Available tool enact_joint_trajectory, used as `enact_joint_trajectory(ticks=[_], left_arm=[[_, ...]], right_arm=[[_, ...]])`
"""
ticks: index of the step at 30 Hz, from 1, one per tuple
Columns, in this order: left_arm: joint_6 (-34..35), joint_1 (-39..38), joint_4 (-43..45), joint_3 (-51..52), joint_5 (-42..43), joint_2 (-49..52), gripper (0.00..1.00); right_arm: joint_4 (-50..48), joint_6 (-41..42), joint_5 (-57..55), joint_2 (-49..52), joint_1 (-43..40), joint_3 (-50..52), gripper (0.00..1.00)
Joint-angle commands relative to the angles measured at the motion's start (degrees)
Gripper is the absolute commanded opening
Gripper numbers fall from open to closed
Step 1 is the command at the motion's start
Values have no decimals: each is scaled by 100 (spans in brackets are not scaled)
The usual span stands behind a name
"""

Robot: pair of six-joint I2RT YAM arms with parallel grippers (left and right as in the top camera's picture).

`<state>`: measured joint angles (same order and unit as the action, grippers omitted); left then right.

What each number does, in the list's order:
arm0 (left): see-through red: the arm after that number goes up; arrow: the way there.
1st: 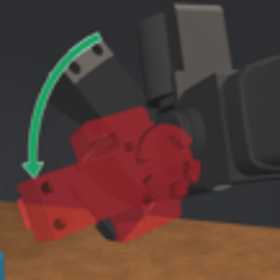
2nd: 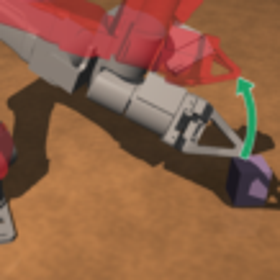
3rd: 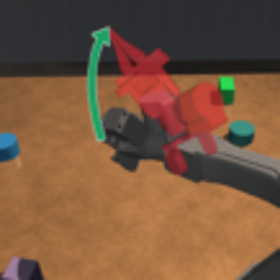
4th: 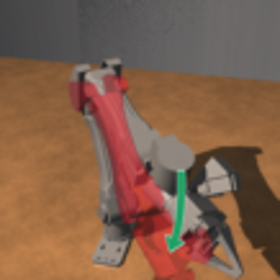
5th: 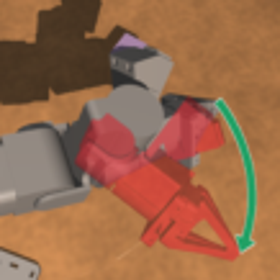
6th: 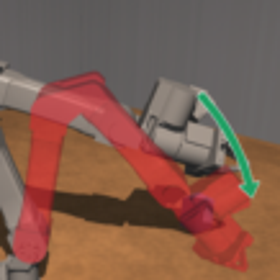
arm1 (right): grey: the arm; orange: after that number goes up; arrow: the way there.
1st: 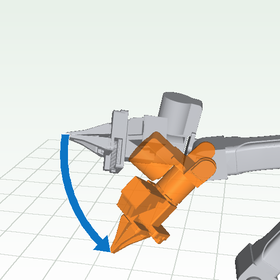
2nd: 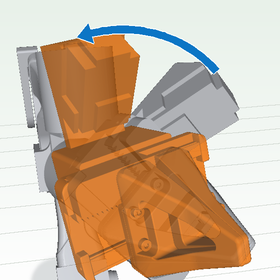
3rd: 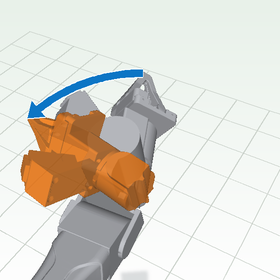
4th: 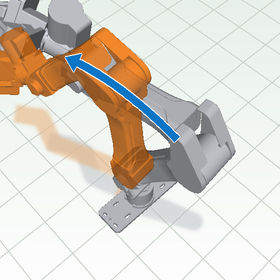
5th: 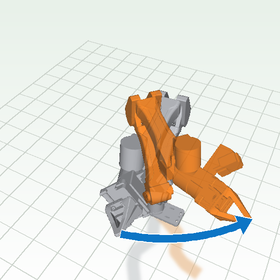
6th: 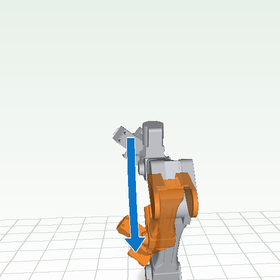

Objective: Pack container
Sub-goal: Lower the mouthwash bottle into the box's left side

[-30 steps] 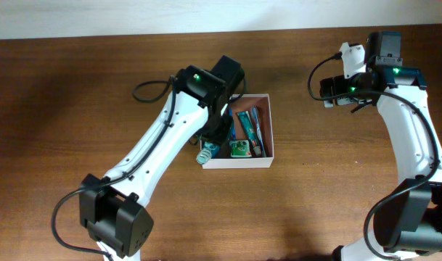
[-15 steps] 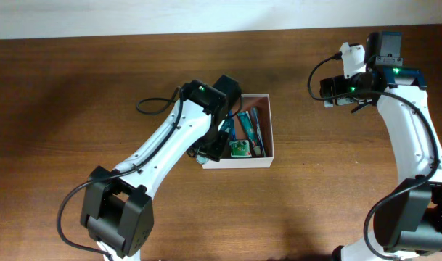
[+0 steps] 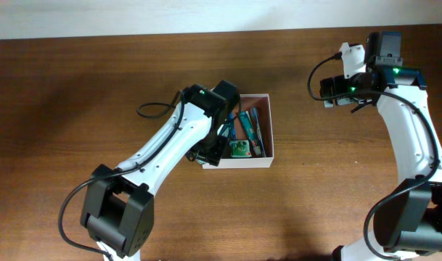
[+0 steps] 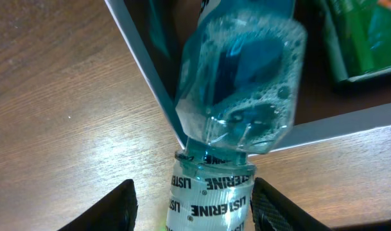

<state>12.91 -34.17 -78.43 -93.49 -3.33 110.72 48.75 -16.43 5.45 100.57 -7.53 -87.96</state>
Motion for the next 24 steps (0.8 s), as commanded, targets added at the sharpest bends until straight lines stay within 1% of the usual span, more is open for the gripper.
enact_joint_trajectory(ticks=[1,2,4,5,9,12,13,21,22,24], left_arm=[[-9,17,4,79,57,-70,57],[-11,20,20,79,57,-70,57],[-11,20,50,79,57,-70,47],[-11,20,72,79,57,-70,46],[-11,20,114,79,57,-70,45],[-11,17,149,79,57,-70,38],[-11,17,151,79,57,-70,37],[-81,20,76,48,59,-76,36],[-81,20,15,15,59,-79,35],[-83,20,-166,-144,57,-101,29]], right_arm=[[-15,66,-9,44,-26,-70,98],[-15,66,-9,44,-26,-70,98],[-15,66,-9,44,-26,-72,98],[-15,66,-9,44,-26,-70,98],[-15,66,-9,44,-26,-70,98],[-15,66,-9,44,-26,-70,98],[-15,66,-9,44,-26,-70,98],[-15,66,-9,44,-26,-70,98],[-15,66,-9,44,-26,-70,98],[-15,66,-9,44,-26,-70,98]])
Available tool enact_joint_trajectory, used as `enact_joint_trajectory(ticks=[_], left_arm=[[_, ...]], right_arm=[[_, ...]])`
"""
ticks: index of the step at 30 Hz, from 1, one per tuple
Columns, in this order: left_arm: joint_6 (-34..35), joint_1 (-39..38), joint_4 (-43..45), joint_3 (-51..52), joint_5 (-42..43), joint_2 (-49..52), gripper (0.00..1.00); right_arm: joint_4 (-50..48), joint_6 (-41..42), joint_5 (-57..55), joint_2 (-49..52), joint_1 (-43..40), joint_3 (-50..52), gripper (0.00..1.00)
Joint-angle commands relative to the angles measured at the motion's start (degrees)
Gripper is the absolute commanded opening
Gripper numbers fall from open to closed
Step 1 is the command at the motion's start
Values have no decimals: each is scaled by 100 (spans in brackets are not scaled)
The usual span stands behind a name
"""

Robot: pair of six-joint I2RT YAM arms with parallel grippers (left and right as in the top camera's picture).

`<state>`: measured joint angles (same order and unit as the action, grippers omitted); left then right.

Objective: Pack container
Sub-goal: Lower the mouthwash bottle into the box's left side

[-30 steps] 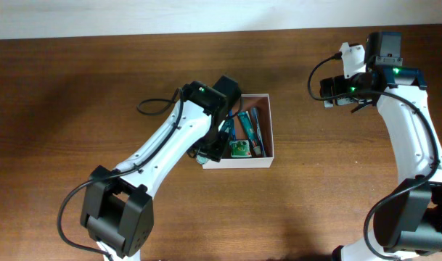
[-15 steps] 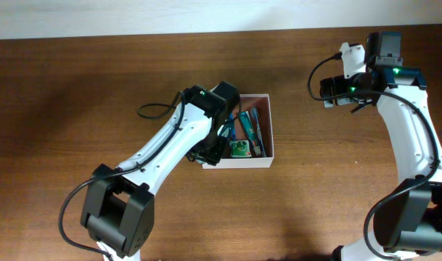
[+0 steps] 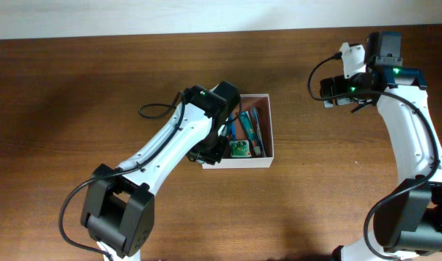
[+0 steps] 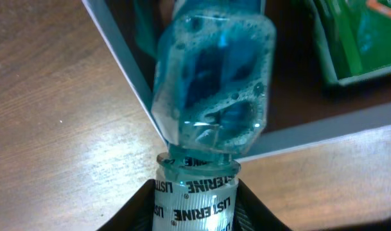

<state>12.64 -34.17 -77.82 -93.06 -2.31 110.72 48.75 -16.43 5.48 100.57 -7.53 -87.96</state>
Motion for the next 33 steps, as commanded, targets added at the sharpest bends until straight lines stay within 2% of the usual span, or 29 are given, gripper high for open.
enact_joint_trajectory(ticks=[1,12,24,33], left_arm=[[-72,20,-289,-271,-46,-114,28],[-94,20,-354,-1025,-48,-350,29],[-94,20,251,-1034,-50,-350,29],[-94,20,1023,-1036,-125,-350,29]], right_arm=[[-15,66,-11,44,-26,-70,98],[-15,66,-11,44,-26,-70,98],[-15,66,-11,44,-26,-70,98],[-15,66,-11,44,-26,-70,98]])
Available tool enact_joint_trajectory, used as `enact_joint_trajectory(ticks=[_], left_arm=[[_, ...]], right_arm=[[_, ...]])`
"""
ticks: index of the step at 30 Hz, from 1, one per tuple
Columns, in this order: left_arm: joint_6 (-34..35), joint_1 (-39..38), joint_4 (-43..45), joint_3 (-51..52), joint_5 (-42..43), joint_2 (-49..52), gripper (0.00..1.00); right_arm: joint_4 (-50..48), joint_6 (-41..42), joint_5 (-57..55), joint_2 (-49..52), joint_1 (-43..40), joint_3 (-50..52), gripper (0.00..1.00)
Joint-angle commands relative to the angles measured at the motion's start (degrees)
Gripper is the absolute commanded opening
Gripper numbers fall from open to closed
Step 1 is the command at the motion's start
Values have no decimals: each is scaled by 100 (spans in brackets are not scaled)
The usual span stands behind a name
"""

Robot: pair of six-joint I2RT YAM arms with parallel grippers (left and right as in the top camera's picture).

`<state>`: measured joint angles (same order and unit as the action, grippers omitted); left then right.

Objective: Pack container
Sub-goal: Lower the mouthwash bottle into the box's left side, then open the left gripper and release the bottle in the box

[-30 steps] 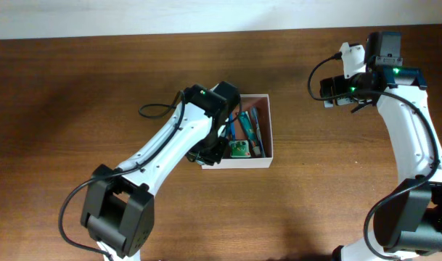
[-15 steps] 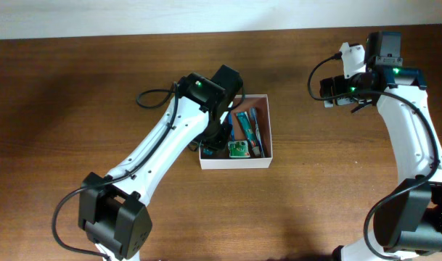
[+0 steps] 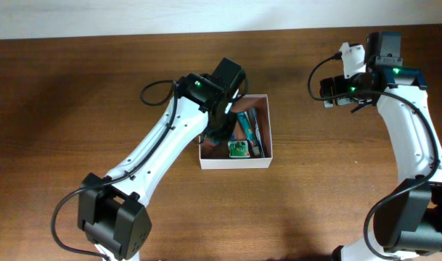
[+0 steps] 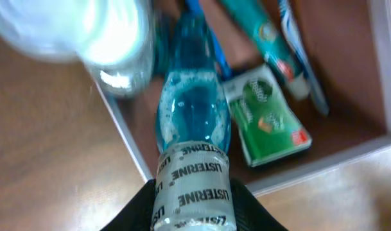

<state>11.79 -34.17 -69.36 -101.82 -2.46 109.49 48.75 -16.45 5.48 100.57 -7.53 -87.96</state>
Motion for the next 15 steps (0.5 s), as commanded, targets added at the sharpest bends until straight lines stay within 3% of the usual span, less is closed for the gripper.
enact_joint_trajectory(ticks=[1,11,15], left_arm=[[-7,20,291,-157,-184,-227,29],[-11,20,811,-157,-343,-227,29],[-205,20,754,-247,-341,-240,24]], right_arm=[[-17,68,-11,44,-26,-70,99],[-15,68,-11,44,-26,-70,98],[-15,68,-11,44,-26,-70,98]])
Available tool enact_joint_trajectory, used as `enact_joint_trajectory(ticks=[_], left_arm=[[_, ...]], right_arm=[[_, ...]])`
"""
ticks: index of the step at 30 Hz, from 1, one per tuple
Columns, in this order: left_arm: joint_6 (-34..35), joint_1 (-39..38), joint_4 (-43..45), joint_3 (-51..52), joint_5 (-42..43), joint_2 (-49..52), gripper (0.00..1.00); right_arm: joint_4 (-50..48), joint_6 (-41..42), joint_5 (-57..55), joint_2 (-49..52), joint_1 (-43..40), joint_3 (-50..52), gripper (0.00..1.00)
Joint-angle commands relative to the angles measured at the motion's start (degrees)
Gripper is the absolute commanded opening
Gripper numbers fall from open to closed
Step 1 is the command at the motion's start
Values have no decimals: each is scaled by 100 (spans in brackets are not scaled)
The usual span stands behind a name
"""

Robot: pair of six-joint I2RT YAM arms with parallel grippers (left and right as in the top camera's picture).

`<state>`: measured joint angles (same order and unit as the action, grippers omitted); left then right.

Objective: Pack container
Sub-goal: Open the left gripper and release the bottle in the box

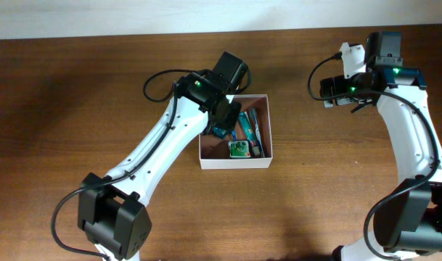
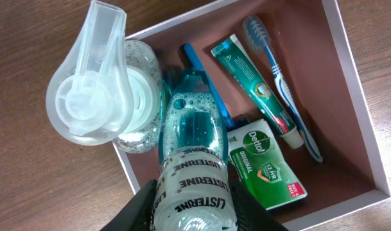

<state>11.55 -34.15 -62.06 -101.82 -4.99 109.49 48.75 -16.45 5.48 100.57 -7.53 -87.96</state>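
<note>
My left gripper (image 2: pixel 194 208) is shut on the wrapped cap end of a blue Listerine mouthwash bottle (image 2: pixel 194 135). The bottle points base-down into the left part of the white box (image 2: pixel 356 83), between a clear pump bottle (image 2: pixel 95 96) and a green Dettol soap pack (image 2: pixel 266 170). Whether its base rests on the box floor cannot be told. Overhead, the left gripper (image 1: pixel 222 116) hangs over the box (image 1: pixel 235 164) at its back left. My right gripper (image 1: pixel 331 93) is far off at the back right, with nothing seen in it.
In the box also lie a green toothpaste tube (image 2: pixel 256 93), a blue-and-white toothbrush (image 2: pixel 282 90) and a thin blue item (image 2: pixel 205 77) partly under the bottle. The box stands on a brown wooden table (image 1: pixel 75 109). A black cable (image 1: pixel 157 85) loops off the left arm.
My left gripper, still shut on the bottle, has shifted slightly toward the back of the box. The pump bottle now shows whole beside the mouthwash bottle. The right arm is where it was.
First my left gripper stood open around the cap of the mouthwash bottle, which leaned at the box's front left corner. Then it was shut on the cap. Later the bottle was raised over the box's left wall, and now it points down into the box.
</note>
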Motion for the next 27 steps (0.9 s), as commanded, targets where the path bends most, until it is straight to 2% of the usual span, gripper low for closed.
enact_joint_trajectory(ticks=[1,15,19,27], left_arm=[[-184,17,-31,-313,-87,-260,22],[-90,17,-538,-479,-90,-826,20],[173,46,-857,-476,-87,-817,9],[516,57,-1193,-426,-87,-815,9]], right_arm=[[-15,68,-11,44,-26,-70,98],[-15,68,-11,44,-26,-70,98],[-15,68,-11,44,-26,-70,98],[-15,68,-11,44,-26,-70,98]])
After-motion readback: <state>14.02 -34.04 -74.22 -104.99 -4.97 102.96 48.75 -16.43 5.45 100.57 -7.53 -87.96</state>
